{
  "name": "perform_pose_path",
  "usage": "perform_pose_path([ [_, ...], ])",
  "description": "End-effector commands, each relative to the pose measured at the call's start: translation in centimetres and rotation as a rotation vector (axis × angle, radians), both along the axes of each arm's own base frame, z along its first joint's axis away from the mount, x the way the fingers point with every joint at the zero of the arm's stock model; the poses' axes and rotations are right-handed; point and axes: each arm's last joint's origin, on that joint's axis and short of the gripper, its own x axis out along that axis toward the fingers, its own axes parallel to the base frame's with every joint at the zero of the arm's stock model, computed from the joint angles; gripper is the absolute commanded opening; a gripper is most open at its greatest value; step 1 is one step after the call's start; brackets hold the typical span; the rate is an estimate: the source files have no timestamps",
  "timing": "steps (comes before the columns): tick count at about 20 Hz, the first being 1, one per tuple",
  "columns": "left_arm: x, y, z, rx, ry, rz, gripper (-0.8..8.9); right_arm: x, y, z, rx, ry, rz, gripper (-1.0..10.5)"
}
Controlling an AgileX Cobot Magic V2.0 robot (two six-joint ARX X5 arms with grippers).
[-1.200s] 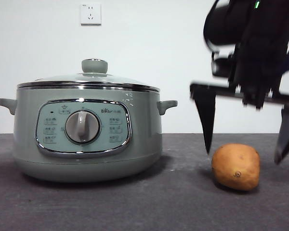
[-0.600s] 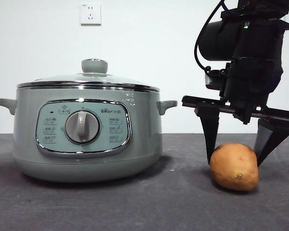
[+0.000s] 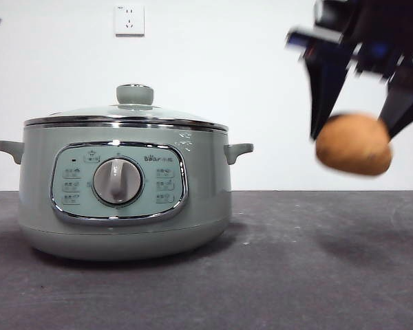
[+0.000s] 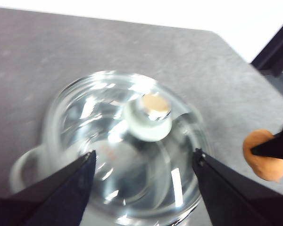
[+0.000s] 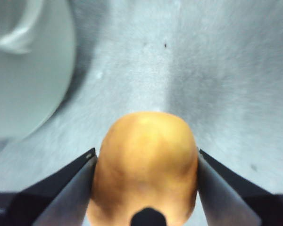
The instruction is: Pick up the potato,open the lid,put the potato in the pot,close the lid
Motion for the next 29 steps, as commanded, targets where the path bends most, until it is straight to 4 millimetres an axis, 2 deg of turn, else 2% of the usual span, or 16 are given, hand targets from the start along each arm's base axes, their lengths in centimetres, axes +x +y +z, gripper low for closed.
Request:
perform_pose_path([
  [1, 1.3, -1.1, 0.8, -0.012, 0.000, -0.038, 3.46, -1.4, -0.8, 1.5, -0.006, -0.040, 0.022, -0.1],
  [6, 5.4, -5.1, 2.1, 0.094, 0.007, -0.058, 3.46, -3.7, -2.2, 3.0, -0.043, -0.059, 0.001, 0.0],
  [8, 7.0, -6.9, 1.6, 0.137, 0.019, -0.052, 3.46, -4.0, -2.4, 3.1, -0.053, -0.049, -0.001, 0.0],
  [11, 8.9, -9.3, -0.2, 0.191, 0.026, -0.038, 3.46, -4.1, -2.5, 3.1, -0.055, -0.045, 0.000, 0.0],
  [16, 10.7, -11.1, -3.1, 0.299, 0.088, -0.011, 3.46, -4.1, -2.5, 3.1, -0.055, -0.046, 0.000, 0.0],
  [20, 11.1, -11.3, -3.9, 0.315, 0.110, -0.012, 3.41, -4.1, -2.5, 3.1, -0.055, -0.046, 0.000, 0.0],
  [21, 11.1, -11.3, -3.9, 0.321, 0.108, 0.000, 3.03, -4.1, -2.5, 3.1, -0.055, -0.046, 0.000, 0.0],
  [22, 11.1, -11.3, -3.9, 0.328, 0.105, 0.004, 1.90, -4.1, -2.5, 3.1, -0.055, -0.046, 0.000, 0.0],
  [23, 11.1, -11.3, -3.9, 0.343, 0.095, -0.007, 0.37, -4.1, -2.5, 3.1, -0.055, -0.046, -0.001, 0.0],
  [24, 11.1, -11.3, -3.9, 0.347, 0.093, -0.010, -0.12, -4.1, -2.5, 3.1, -0.055, -0.046, -0.001, 0.0],
  [29, 11.0, -11.2, -3.7, 0.354, 0.078, -0.015, -0.09, -4.1, -2.5, 3.1, -0.054, -0.046, 0.000, 0.0],
])
